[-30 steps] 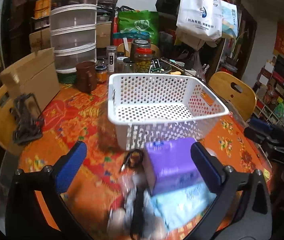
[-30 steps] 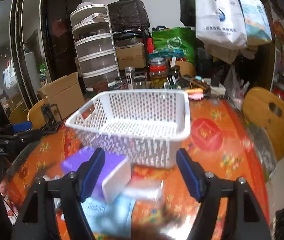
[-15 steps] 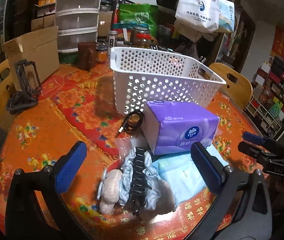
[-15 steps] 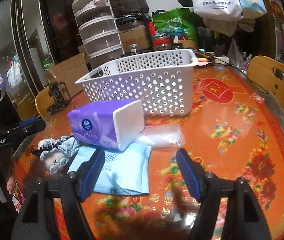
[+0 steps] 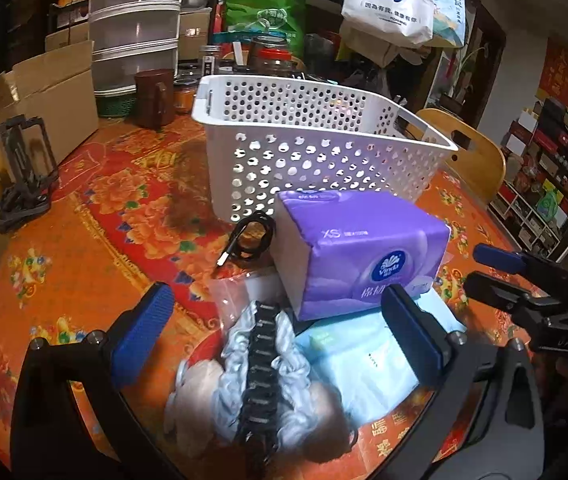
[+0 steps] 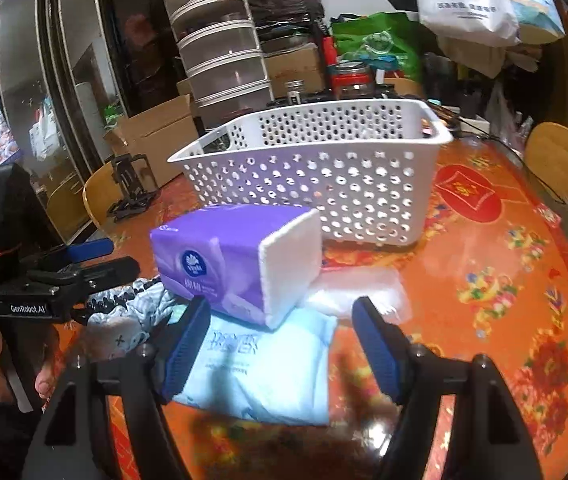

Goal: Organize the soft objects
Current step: 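Move both tools back toward the purple tissue pack, then grasp the purple tissue pack with the right tool and lift it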

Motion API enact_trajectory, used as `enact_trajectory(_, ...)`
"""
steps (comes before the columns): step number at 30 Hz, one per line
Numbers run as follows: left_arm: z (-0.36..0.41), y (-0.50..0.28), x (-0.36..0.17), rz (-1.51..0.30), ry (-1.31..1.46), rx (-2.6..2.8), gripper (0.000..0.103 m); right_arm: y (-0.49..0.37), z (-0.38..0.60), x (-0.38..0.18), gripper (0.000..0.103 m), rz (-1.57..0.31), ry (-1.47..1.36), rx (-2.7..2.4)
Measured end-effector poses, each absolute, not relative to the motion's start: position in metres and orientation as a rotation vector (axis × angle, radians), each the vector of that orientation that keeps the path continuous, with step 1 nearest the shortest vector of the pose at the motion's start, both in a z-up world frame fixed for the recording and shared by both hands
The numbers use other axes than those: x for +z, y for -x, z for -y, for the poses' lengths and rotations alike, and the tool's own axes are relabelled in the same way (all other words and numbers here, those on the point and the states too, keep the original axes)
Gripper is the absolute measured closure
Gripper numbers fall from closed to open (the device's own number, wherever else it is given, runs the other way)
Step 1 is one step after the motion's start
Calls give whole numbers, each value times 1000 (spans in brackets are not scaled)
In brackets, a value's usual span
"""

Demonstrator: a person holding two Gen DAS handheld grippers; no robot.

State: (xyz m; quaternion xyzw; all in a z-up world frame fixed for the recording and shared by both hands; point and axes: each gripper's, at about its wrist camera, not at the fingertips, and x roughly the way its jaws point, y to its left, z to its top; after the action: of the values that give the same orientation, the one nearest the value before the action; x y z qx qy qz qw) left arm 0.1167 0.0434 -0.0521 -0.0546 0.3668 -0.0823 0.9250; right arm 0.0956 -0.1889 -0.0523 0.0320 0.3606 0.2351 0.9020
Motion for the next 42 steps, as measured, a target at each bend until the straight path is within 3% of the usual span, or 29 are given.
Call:
enact_trajectory(4,-36,-125,-54,-758,89,-183,2,-108,181,-57,43,-760,-69,517)
enact_trajectory(7,-30,-132,-57,-766,67,-195,11,-115,174,-64,52,-783,-60,540)
enact_trajectory(11,-25,-140,-62,-780,50,-205,30,-120,169,-69,52,-788,-56,555)
enact_trajectory(29,-6,-152,-74,-839,40,-356,46,-128,160,-68,52,-784,-33,629)
enact_trajectory(34,-9,-150,-74,-835,63,-365,48,-127,159,-68,62,-781,-18,610)
enact_trajectory(42,-10,-143,-71,-821,70,-361,54,-116,158,-64,67,-747,20,586)
